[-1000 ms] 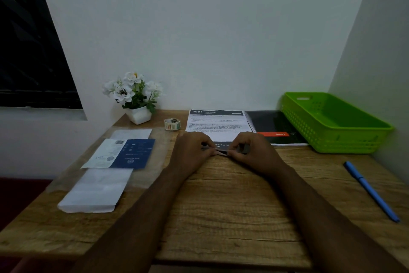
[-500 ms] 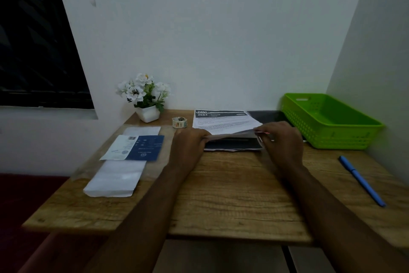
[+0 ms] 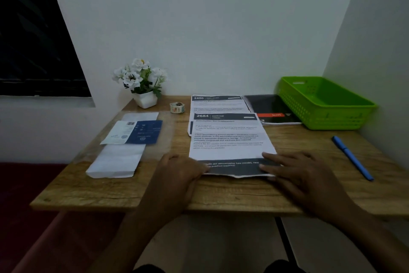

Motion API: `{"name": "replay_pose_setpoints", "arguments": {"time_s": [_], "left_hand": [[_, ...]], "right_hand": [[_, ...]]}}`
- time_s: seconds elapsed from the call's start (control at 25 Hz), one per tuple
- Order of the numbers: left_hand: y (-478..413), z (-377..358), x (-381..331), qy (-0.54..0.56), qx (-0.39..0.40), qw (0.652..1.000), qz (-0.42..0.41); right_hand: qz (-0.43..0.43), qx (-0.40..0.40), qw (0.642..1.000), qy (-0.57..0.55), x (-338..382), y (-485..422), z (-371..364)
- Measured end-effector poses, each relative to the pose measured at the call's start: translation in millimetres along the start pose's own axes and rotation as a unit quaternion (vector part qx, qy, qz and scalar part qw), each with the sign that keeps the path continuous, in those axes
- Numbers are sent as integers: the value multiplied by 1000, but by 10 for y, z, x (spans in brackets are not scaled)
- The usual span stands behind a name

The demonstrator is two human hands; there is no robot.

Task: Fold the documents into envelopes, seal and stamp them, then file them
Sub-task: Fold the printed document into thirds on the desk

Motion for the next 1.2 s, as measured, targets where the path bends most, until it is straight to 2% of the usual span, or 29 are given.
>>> {"name": "replay_pose_setpoints", "arguments": {"time_s": [0.28,0.4,0.48,0.6,0.76,0.92,1.0,1.2], "left_hand": [[251,1,-52,31,10,999,7],[69,46,36,82,20,995,50],[-219,58,224,109,-5,988,107],[-808,-44,640,77,-24,982,169],[-1248,-314,1095,28,-15,972,231],[-1243,-544,1241,22,2,974,226],[-1199,-618,1294,44,5,971,235],[-1171,-655,1396,68,-8,962,263]], "right_hand": [[-28,92,992,-87,29,170,-66],[-50,56,981,-179,18,60,59],[-85,22,972,-216,-97,-150,105],[-142,0,954,-265,-371,-599,15],[-254,-19,940,-227,-782,-1062,-346],[-335,-31,928,-161,-1033,-1114,-658],[-350,-48,921,-166,-1084,-1085,-739],[-337,-33,917,-210,-1101,-1098,-796]]}}
Point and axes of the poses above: each hand's wrist, its own y-axis away from the middle knuckle, its own z-axis out of the back of the hand, x = y × z, the point moved 5 cm from there along -y, towards the middle knuckle, and after that the axes turned 3 degrees about -x, right-handed, at the moved point
